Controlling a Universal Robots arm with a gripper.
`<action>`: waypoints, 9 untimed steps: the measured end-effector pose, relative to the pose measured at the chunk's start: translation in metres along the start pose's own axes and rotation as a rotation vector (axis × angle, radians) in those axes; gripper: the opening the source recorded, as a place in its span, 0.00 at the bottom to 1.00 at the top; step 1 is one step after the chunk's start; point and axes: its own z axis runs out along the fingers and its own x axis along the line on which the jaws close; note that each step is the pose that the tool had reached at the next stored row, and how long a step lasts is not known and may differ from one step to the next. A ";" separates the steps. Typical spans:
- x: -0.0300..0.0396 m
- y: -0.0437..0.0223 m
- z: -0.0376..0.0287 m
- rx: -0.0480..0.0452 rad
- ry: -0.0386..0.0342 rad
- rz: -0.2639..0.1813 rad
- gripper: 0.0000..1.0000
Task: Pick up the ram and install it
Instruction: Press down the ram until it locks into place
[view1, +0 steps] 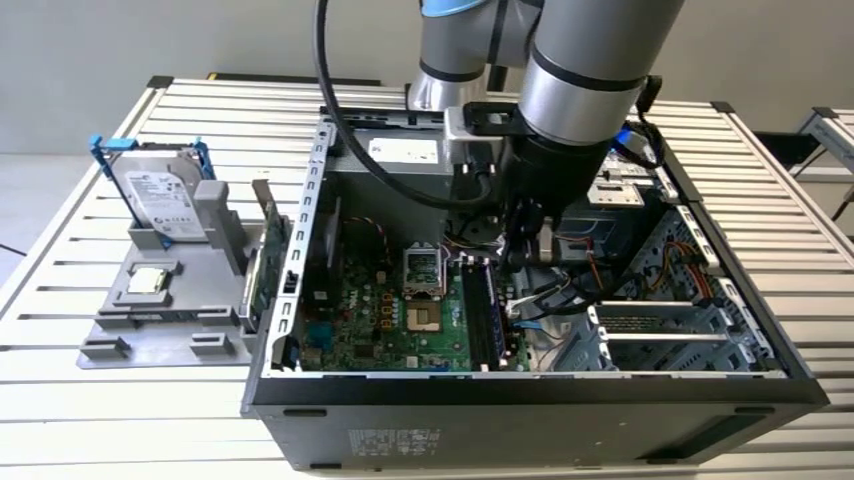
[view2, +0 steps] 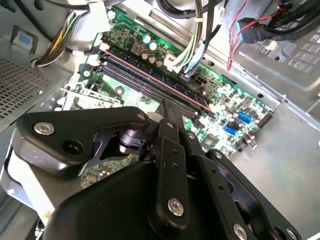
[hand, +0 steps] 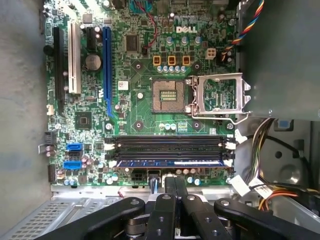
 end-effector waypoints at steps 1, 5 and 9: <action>0.0000 0.0000 -0.0016 -0.0002 -0.0001 0.000 0.00; 0.0000 0.0001 -0.0073 -0.0014 0.0000 0.000 0.00; 0.0001 0.0002 -0.0136 -0.0022 0.0000 0.000 0.00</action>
